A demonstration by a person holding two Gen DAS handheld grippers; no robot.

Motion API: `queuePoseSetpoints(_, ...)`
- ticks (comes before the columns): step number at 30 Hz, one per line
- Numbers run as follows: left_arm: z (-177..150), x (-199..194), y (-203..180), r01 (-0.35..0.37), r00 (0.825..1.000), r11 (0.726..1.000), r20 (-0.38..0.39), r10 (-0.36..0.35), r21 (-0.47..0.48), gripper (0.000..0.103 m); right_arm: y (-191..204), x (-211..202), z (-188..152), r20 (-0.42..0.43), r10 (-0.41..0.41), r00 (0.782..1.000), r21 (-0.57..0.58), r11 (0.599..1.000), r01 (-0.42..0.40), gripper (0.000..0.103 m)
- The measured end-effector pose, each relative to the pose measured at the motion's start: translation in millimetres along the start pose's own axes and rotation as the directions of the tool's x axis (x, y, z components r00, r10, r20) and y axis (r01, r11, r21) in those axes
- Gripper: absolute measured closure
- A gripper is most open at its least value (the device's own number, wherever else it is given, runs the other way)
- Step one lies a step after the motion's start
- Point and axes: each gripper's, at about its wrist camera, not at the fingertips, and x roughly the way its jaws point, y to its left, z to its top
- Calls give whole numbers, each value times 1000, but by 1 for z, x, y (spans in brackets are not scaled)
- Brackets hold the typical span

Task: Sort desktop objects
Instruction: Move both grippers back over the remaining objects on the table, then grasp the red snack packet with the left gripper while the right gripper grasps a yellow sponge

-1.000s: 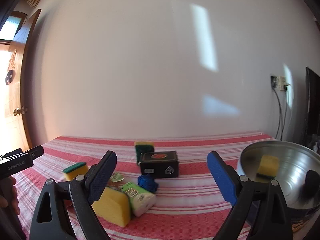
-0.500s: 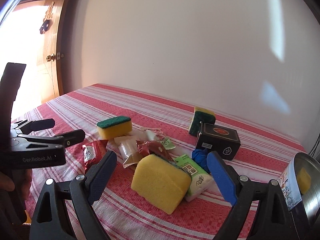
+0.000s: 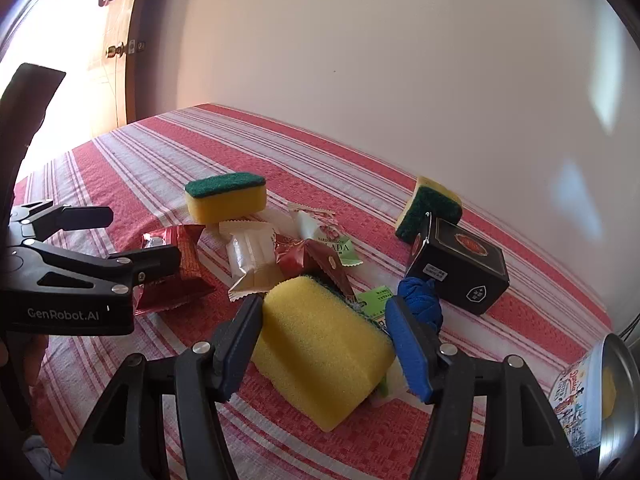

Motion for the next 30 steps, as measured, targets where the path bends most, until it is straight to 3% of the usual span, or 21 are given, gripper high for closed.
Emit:
queuePoseSetpoints(5, -3, 14, -12, 10, 997, 1000, -77, -9, 15, 3, -9, 1, 0, -7, 25, 1000, 40, 999, -24, 36)
queuePoseSetpoints(7, -4, 16, -16, 5, 996, 1000, -84, -4, 16, 3, -13, 4, 0, -19, 47, 999, 55, 997, -46, 30)
queuePoseSetpoints(11, -4, 17, -17, 16, 996, 1000, -85, -17, -10, 4, -20, 8, -1, -32, 101, 994, 94, 991, -97, 30)
queuePoseSetpoints(13, -6, 16, -16, 15, 997, 1000, -80, -16, -19, 10, -22, 6, -3, -35, 112, 993, 109, 988, -108, 32)
queuePoseSetpoints(14, -6, 16, -18, 19, 997, 1000, -75, -21, -17, 17, -21, 4, -5, -36, 130, 991, 108, 986, -125, 41)
queuePoseSetpoints(17, -12, 15, -30, 27, 997, 999, -67, -24, 47, 47, -11, -7, -10, -33, 122, 992, 64, 991, -120, 42)
queuePoseSetpoints(18, -15, 14, -35, 29, 998, 997, -63, -25, 71, 51, -7, -11, -12, -26, 106, 994, 51, 993, -104, 43)
queuePoseSetpoints(22, -24, 12, -46, 54, 997, 992, -53, -48, 117, 59, -8, -29, -15, 43, 70, 997, 57, 996, -73, 43)
queuePoseSetpoints(27, -28, 8, -35, 110, 993, 993, -35, -109, 40, 63, -33, -40, -20, 111, 119, 987, 167, 976, -137, 43)
queuePoseSetpoints(30, -32, 2, -28, 125, 992, 992, 8, -125, -13, 67, -47, -46, -23, 150, 106, 983, 237, 961, -140, 43)
